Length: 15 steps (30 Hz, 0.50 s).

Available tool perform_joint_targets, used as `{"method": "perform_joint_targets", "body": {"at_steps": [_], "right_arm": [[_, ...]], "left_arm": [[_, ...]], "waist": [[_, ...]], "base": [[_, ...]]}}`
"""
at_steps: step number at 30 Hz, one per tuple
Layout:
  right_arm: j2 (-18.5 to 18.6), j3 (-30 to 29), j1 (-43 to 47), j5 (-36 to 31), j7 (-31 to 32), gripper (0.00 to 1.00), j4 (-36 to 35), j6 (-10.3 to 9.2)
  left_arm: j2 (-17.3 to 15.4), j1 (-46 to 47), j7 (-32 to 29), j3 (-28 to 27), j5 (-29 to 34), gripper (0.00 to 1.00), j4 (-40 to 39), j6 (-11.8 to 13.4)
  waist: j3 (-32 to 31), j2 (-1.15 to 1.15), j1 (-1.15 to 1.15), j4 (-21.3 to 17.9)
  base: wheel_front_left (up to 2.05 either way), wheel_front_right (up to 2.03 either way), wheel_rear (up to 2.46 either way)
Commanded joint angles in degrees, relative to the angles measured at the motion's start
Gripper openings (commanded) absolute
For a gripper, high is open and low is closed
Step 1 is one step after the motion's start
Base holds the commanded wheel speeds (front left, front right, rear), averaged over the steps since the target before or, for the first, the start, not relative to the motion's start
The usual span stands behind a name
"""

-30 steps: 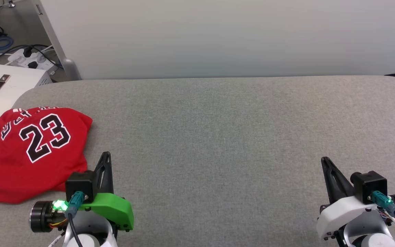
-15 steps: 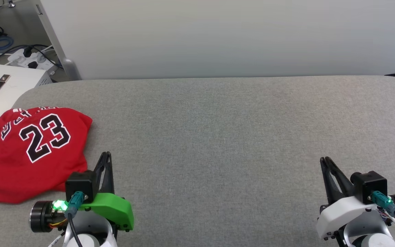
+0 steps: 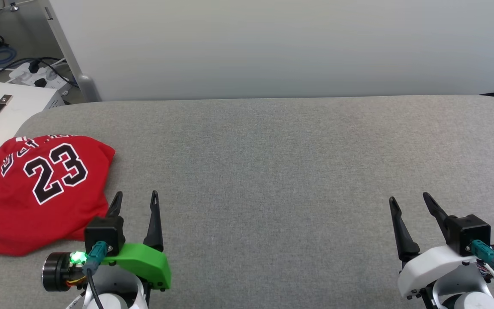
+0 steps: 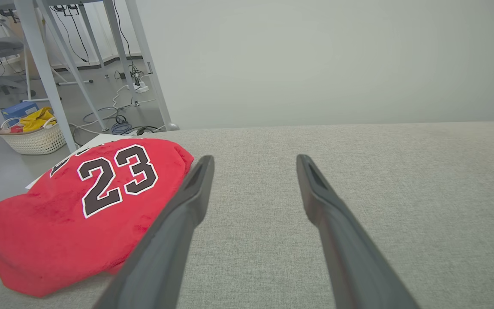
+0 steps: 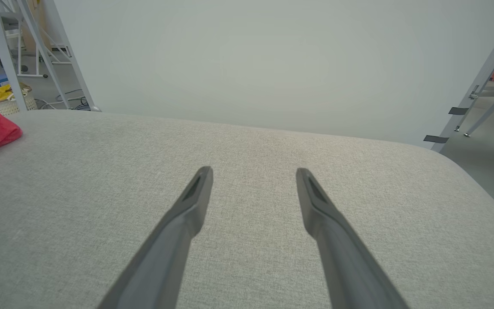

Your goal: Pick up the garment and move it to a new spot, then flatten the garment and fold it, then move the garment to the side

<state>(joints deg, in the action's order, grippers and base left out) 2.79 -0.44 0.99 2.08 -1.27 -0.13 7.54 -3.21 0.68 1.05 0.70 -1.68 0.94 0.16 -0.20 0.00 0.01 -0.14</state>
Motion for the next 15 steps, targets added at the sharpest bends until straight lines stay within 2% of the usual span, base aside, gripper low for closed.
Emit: {"method": "perform_joint_targets", "body": {"at_steps": [1,15], "right_arm": [[0.0,-0.3,0.2,0.7,-0.6,1.00,-0.1,-0.01],[0.0,-1.2,0.7,3.2,-2.2,1.00,-1.6,-0.01]], "left_arm": [[0.0,0.2,0.6,0.2,-0.5,1.00,0.2,-0.3],[0.1,0.5,2.3,1.1,-2.1,1.00,2.0,-0.6]], "waist": [[0.0,0.00,0.00,0.0],[-0.2,0.00,0.00,-0.2]], "base": [[0.00,0.00,0.00],[0.00,0.00,0.00]]}}
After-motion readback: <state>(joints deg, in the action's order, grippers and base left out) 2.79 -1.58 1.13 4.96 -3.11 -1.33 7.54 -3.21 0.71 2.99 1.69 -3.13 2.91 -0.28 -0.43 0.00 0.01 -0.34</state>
